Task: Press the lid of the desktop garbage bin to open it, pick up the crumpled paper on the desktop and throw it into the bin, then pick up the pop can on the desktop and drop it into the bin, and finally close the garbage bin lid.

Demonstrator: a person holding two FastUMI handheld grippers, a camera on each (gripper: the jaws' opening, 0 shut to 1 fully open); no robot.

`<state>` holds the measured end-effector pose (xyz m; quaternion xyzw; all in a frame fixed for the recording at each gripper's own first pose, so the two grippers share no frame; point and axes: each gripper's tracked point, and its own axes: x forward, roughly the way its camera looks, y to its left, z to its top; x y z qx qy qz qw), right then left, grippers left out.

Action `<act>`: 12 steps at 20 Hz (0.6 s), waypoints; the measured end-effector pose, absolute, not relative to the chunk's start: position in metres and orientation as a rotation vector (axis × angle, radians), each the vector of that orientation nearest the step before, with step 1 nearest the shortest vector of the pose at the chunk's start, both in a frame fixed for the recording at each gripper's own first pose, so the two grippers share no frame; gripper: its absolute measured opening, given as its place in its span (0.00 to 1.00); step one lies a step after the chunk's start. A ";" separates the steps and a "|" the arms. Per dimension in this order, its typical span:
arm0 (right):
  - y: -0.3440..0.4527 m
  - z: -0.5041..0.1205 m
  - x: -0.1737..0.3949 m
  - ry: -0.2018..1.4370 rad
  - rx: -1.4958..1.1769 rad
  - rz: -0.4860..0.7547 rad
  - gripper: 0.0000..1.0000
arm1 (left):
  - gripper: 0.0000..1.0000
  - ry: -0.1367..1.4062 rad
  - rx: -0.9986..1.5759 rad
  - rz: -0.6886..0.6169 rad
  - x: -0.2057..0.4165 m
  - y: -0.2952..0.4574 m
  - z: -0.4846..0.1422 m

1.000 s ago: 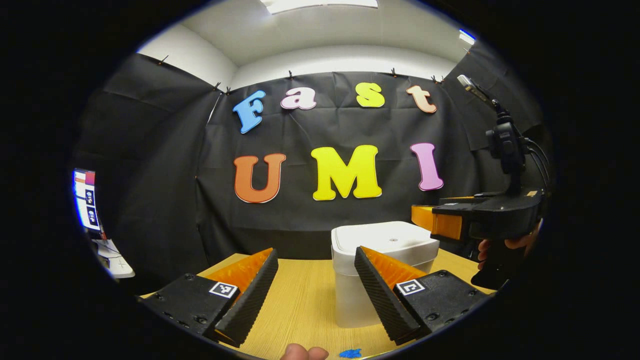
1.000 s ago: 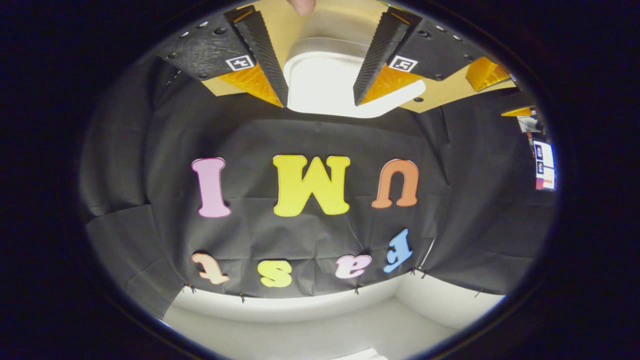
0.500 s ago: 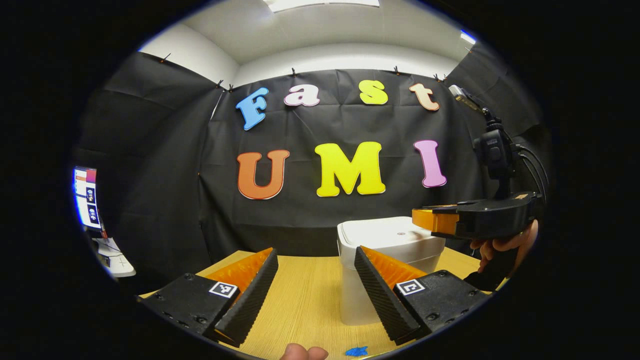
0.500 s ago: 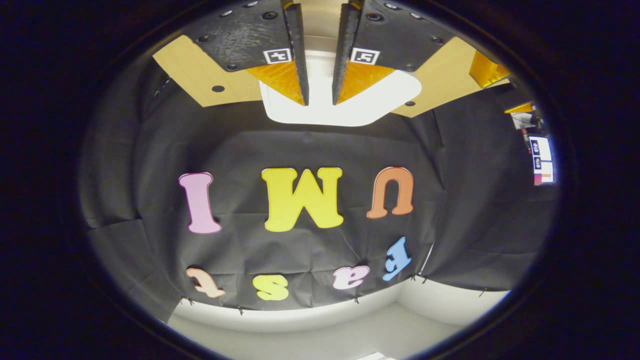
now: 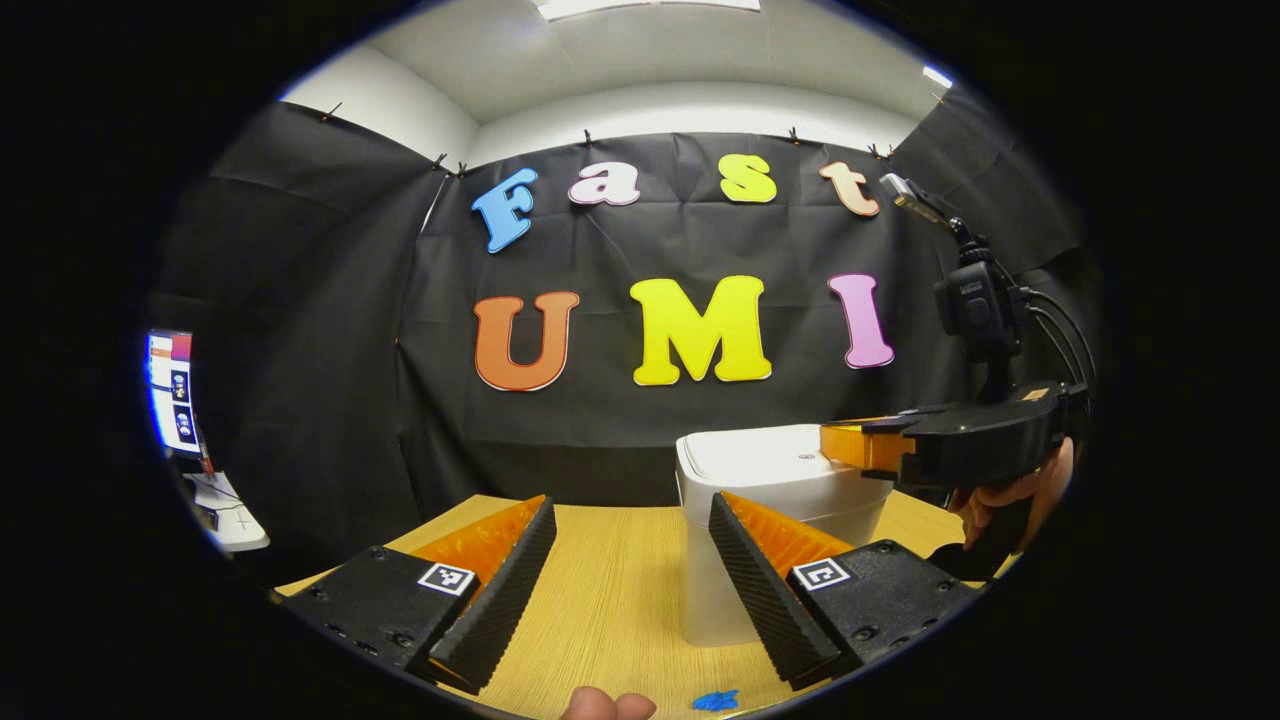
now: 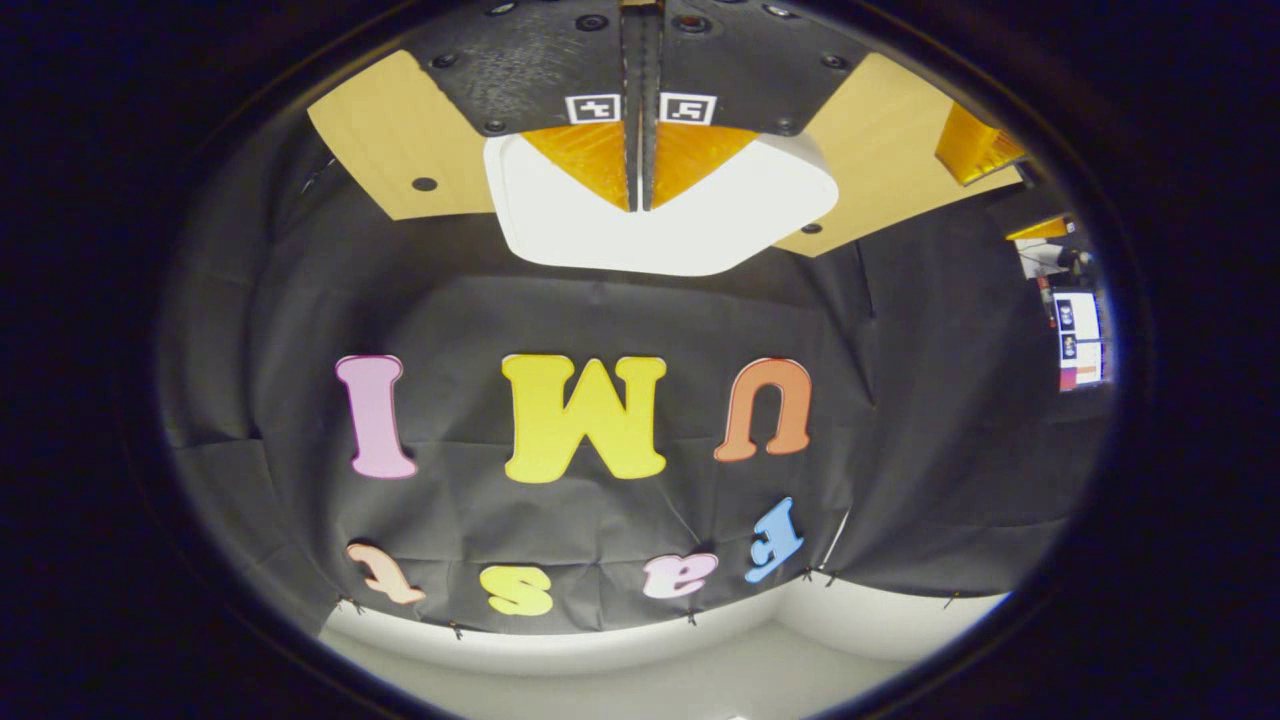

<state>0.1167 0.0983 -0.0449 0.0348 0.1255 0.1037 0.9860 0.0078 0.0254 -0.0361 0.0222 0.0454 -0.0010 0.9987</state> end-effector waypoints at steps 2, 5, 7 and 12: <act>0.098 -0.047 0.117 0.260 0.067 0.205 0.00 | 0.99 0.093 0.040 -0.003 0.008 0.026 -0.037; 0.099 -0.057 0.113 0.285 0.028 0.209 0.00 | 0.99 0.096 0.037 -0.003 0.009 0.026 -0.040; 0.098 -0.058 0.113 0.282 -0.014 0.205 0.01 | 0.99 0.095 0.031 -0.006 0.009 0.024 -0.041; 0.091 -0.046 0.116 0.228 0.035 0.173 0.00 | 0.99 0.101 0.032 -0.013 0.006 0.020 -0.044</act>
